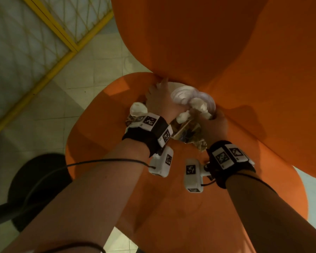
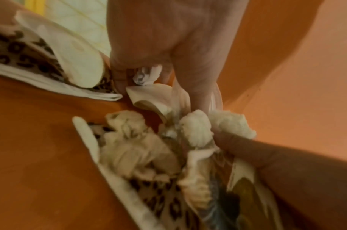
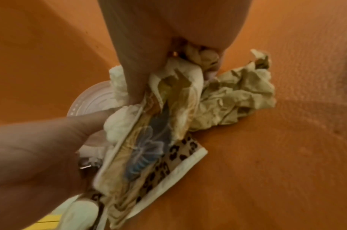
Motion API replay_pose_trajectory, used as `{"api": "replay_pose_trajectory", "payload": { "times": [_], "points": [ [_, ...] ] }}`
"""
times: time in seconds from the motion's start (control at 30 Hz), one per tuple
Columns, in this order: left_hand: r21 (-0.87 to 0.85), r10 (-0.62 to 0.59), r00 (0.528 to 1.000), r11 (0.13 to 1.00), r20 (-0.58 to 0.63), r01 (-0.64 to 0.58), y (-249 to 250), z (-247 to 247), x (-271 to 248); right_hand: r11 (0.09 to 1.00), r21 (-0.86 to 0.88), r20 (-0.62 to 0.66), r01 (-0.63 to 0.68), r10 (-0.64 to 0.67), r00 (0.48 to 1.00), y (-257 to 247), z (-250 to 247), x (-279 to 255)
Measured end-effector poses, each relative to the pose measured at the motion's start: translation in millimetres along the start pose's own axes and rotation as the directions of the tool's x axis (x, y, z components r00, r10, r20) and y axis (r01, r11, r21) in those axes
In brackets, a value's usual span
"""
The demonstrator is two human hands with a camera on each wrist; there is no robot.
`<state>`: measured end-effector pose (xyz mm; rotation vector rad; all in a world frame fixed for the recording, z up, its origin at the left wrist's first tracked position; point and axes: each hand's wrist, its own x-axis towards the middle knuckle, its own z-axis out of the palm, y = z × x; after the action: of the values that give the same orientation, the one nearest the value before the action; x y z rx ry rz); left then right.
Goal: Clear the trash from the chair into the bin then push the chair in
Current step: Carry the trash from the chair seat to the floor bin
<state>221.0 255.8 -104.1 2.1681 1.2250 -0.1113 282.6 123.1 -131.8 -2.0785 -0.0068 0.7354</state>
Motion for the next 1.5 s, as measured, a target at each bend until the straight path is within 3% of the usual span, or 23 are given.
{"api": "replay_pose_trajectory", "payload": {
  "times": [0.1,0.23,0.47,0.57,0.73,0.87,1.03,1.13,1.3,1.4,1.5],
  "points": [
    [-0.182,-0.061,0.995,0.98,0.084,0.075,-1.3,-4.1,3.7,0.995,0.083,0.004,0.06,-0.061,0.998,0.6,-1.9,-2.9],
    [-0.437,-0.109,0.986,0.887,0.124,0.153,-4.3,-10.3,4.8,0.973,0.206,-0.002,0.099,-0.101,0.995,2.4,2.1,-7.6],
    [-0.631,-0.179,0.975,0.744,0.128,0.219,-11.0,-4.4,-3.6,0.951,0.293,-0.024,0.092,-0.089,0.996,-2.9,11.4,-6.6],
    [-0.715,-0.231,0.965,0.654,0.122,0.247,-14.2,-6.9,-5.4,0.961,0.261,-0.054,0.093,-0.081,0.995,-0.5,8.2,-2.8],
    [-0.761,-0.191,0.979,0.625,0.069,0.175,-15.4,-31.2,-9.9,0.99,0.083,-0.125,0.116,-0.105,0.987,9.1,-5.9,1.2],
    [-0.796,-0.244,0.97,0.585,0.006,0.153,-41.8,-56.2,-21.7,0.99,0.051,-0.13,0.132,-0.124,0.984,12.6,-16.5,-11.4],
    [-0.723,-0.311,0.95,0.652,0.019,0.228,-71.8,-54.1,-43.5,0.992,0.045,-0.161,0.116,-0.107,0.981,21.0,-33.2,-26.1],
    [-0.626,-0.294,0.956,0.743,0.01,0.235,-80.3,-40.1,-46.4,0.99,0.051,-0.156,0.133,-0.123,0.98,24.4,-37.6,-34.1],
    [-0.42,-0.201,0.979,0.89,-0.008,0.179,-78.1,-31.1,-43.0,0.998,-0.03,0.019,-0.058,0.059,0.998,32.1,-30.7,-44.9],
    [-0.345,-0.201,0.979,0.922,-0.036,0.176,-79.0,-30.0,-39.9,0.985,-0.166,0.086,-0.04,0.054,0.995,37.7,-20.8,-49.9],
    [-0.148,-0.173,0.984,0.975,-0.047,0.164,-81.8,-30.1,-39.0,0.969,-0.246,0.157,0.008,0.031,0.987,45.0,-11.0,-52.6]
  ]
}}
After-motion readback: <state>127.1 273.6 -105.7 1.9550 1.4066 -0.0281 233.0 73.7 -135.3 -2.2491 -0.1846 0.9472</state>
